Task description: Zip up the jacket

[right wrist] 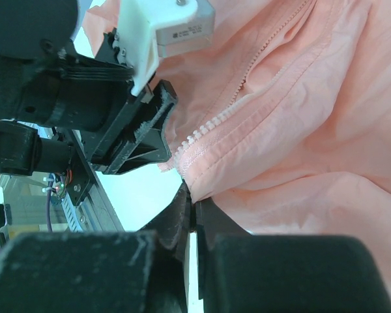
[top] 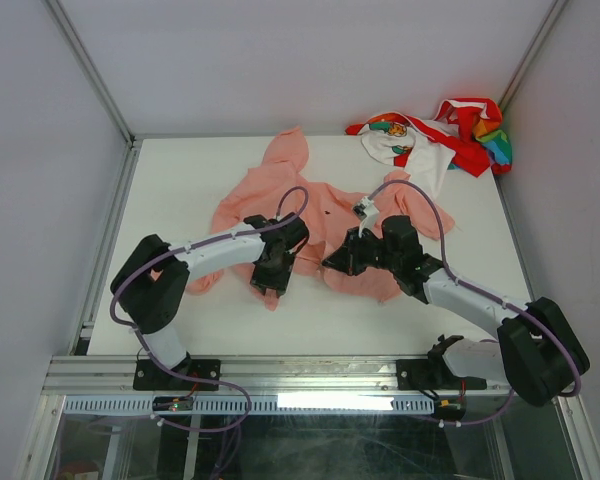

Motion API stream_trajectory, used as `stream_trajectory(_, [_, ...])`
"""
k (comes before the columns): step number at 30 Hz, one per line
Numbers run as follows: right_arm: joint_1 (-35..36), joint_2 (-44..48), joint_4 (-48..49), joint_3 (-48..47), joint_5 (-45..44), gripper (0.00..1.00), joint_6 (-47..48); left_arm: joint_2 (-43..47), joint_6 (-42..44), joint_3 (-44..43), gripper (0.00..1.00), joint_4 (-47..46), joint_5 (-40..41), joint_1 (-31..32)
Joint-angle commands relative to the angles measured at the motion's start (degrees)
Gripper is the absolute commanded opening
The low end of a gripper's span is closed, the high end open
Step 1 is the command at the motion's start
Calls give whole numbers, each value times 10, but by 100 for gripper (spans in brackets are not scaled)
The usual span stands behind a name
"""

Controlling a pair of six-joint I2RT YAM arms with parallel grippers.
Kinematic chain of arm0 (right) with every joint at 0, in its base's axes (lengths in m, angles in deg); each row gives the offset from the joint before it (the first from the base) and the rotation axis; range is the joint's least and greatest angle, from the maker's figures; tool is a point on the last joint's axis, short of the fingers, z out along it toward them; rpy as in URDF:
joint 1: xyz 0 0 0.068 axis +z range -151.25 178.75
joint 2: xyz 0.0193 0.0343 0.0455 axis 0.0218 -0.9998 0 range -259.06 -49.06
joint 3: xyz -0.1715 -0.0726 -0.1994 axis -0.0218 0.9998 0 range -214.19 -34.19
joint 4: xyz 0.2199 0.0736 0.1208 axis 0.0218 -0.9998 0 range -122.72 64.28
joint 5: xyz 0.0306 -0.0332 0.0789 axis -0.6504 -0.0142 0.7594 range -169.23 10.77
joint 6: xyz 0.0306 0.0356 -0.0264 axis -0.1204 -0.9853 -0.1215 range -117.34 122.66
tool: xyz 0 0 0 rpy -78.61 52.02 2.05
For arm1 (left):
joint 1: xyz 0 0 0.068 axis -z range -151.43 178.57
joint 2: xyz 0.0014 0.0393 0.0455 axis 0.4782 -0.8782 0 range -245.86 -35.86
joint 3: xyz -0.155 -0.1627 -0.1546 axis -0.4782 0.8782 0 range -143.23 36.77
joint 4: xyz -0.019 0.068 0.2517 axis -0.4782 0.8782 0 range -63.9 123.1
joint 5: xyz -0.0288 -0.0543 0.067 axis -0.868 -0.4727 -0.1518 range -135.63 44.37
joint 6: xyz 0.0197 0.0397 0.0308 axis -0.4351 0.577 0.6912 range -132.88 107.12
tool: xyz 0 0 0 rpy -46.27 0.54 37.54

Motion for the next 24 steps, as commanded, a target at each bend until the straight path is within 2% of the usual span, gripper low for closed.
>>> stream_trajectory(1, [-4,14,28,-5,-3,0,-2,32,11,-26,39,14,10,4])
stream_trajectory(11, [-4,12,27,-5,1,0,-3,-14,20,-8,35,-15,8,4])
stream_trajectory(19, [-4,21,23,0,-4,0,-4,-44,18,39,34,-52,-13,4])
stream_trajectory(21, [-4,22,24,1,-3,0,-4,-49,16,56,31,-66,-16,5])
stream_trajectory(24, [-4,23,23,2,-3,0,-2,-54,13,71,21,-81,-22,4])
